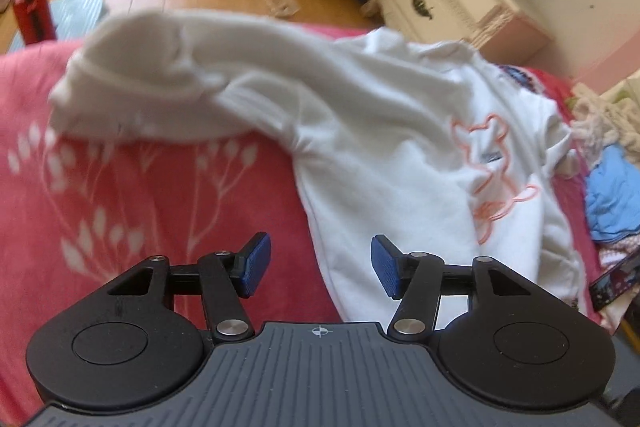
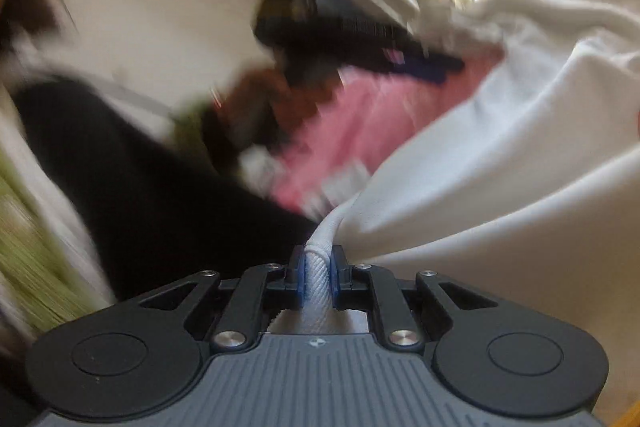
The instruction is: Fold clothes
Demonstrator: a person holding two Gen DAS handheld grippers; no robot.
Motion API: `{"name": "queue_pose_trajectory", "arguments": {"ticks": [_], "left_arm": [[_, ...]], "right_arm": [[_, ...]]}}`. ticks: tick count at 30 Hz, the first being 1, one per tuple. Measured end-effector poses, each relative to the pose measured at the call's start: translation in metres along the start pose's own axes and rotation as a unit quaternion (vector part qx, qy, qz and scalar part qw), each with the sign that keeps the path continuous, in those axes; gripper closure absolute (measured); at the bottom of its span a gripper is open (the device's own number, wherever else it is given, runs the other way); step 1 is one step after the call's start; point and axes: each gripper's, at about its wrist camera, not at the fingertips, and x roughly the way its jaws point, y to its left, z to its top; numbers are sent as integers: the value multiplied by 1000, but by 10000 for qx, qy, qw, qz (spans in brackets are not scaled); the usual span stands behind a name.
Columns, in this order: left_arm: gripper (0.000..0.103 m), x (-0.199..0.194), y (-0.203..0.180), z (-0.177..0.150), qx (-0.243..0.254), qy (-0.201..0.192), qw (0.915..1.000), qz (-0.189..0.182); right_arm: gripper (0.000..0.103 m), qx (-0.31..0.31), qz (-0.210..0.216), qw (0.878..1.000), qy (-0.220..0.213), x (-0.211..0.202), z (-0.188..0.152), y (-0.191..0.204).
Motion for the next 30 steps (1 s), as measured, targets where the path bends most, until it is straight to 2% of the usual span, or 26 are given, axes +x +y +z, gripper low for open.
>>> {"name": "queue_pose_trajectory", "arguments": {"ticks": [6, 7, 8, 10, 11, 15, 18, 21, 24, 27, 30], "left_arm": [[48, 22, 4, -7, -71, 224, 9997, 29], [48, 24, 2, -7, 2, 214, 9998, 43], [48, 26, 1, -7, 75, 206, 9997, 58], [48, 30, -3, -8, 216, 203, 9995, 110], [48, 32, -4, -8, 273, 207, 9993, 145], [48, 38, -12, -10, 549, 140, 9976, 394], [48, 39, -17, -14, 729, 90, 9960, 516], [49, 40, -21, -19, 931, 69, 9938, 608], [52, 36, -21, -20, 955, -11, 9936, 602], [53, 28, -13, -15, 792, -181, 9950, 574], [53, 23, -2, -5, 552, -328, 9964, 545]], "right_arm": [[81, -295, -539, 9916, 1134, 50, -18, -1], [76, -392, -476, 9916, 1135, 48, -17, 4], [66, -473, -403, 9917, 1128, 47, -16, 8], [55, -593, -224, 9920, 1089, 42, -13, 17], [53, -641, -153, 9919, 1083, 41, -13, 20], [52, -759, 35, 9903, 1161, 42, -19, 28], [52, -860, 468, 9835, 1524, 48, -14, 38], [52, -973, 537, 9782, 1753, 51, -17, 46], [53, -879, 301, 9856, 1415, 34, -13, 39], [52, -590, -51, 9954, 750, 7, 1, 27], [52, -490, -315, 9982, 150, -13, 19, 18]]}}
